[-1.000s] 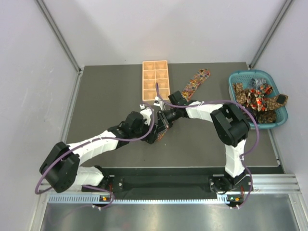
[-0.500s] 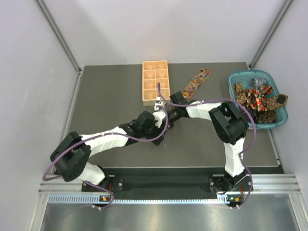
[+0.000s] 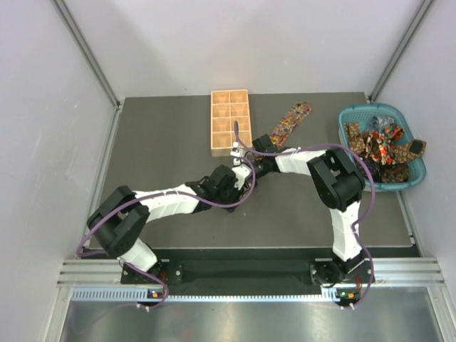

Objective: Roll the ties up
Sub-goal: Roll the tie

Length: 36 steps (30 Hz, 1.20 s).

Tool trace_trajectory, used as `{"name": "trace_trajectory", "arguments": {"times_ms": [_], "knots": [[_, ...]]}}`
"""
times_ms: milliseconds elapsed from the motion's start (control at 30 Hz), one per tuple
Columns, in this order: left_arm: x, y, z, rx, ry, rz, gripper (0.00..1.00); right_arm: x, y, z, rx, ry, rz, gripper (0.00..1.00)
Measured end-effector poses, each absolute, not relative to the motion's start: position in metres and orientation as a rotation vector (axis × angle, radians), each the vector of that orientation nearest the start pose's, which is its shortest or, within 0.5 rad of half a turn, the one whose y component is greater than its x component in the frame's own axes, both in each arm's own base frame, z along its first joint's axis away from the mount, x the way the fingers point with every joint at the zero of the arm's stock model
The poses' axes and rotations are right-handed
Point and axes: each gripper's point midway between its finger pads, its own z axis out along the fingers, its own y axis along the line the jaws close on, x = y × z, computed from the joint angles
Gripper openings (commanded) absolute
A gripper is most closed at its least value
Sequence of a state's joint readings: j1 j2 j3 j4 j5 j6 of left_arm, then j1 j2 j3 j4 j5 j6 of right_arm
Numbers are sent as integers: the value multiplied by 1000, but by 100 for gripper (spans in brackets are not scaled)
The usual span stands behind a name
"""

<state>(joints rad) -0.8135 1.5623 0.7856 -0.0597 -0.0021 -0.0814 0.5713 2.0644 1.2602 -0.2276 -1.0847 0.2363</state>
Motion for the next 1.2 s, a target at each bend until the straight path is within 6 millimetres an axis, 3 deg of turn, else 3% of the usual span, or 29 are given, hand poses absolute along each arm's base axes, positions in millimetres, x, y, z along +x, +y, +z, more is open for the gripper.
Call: {"name": "trace_trajectory", "arguments": {"times_ms": [233,500,600,733,833,933,1100,1200], "knots": [[254,-272,35,869,2295,-384,45,257,348,61,-837,2473,1683,0],[257,-273,24,877,2372,-304,48,273,341,40,-819,2552,1573,0],[255,-273,21,892,2394,-278,52,275,337,34,-816,2574,1530,0],[257,-275,21,871,2410,-262,71,278,335,31,-829,2582,1486,0],[256,-274,22,845,2424,-264,77,279,334,30,-834,2581,1474,0],[256,-273,31,814,2422,-284,79,280,333,29,-835,2580,1470,0],[261,-278,67,759,2345,-360,78,281,332,29,-833,2580,1467,0],[266,-281,73,744,2335,-377,76,281,332,29,-832,2581,1467,1]]}}
